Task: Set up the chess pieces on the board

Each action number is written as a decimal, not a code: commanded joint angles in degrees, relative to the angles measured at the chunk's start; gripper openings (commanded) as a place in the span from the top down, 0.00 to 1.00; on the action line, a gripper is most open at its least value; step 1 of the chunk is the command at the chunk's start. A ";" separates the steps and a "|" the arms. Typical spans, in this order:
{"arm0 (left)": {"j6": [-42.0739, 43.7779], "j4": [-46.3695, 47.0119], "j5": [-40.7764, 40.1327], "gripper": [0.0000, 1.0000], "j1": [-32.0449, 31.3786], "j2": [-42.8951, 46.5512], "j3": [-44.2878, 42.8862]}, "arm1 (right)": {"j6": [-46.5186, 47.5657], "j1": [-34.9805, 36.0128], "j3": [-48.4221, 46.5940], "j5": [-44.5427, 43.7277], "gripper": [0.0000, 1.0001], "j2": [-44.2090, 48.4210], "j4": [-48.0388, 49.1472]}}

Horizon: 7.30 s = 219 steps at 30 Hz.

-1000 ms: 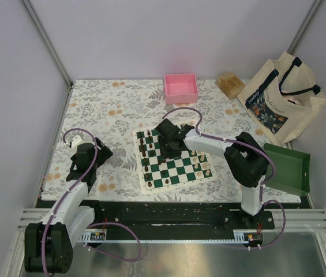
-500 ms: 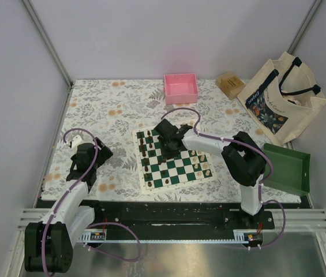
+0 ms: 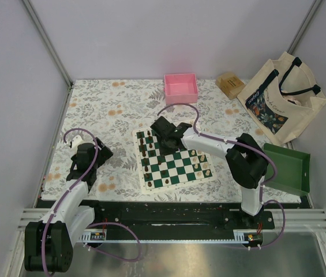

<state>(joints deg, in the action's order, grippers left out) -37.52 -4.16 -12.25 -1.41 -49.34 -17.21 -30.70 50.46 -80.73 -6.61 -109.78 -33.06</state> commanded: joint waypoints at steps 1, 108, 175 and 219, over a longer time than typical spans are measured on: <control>0.52 2.58 0.56 0.01 0.00 -0.05 -0.19 | 1.96 2.10 -4.69 -2.62 0.75 2.11 -1.30; 0.25 2.41 0.21 0.01 0.00 0.21 -0.19 | 1.96 6.32 -9.45 -4.37 0.58 -7.56 -5.53; 0.43 2.49 0.39 0.01 0.00 0.12 -0.10 | 1.61 7.99 -6.37 -2.88 0.80 -4.31 -3.15; 0.43 2.58 0.56 0.01 0.00 0.12 -0.10 | 1.78 9.22 -4.71 -4.46 0.59 1.04 -3.33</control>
<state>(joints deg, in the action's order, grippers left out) -37.52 -4.19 -12.25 -1.41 -49.36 -17.21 -29.56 59.00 -86.11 -9.04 -116.77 -35.86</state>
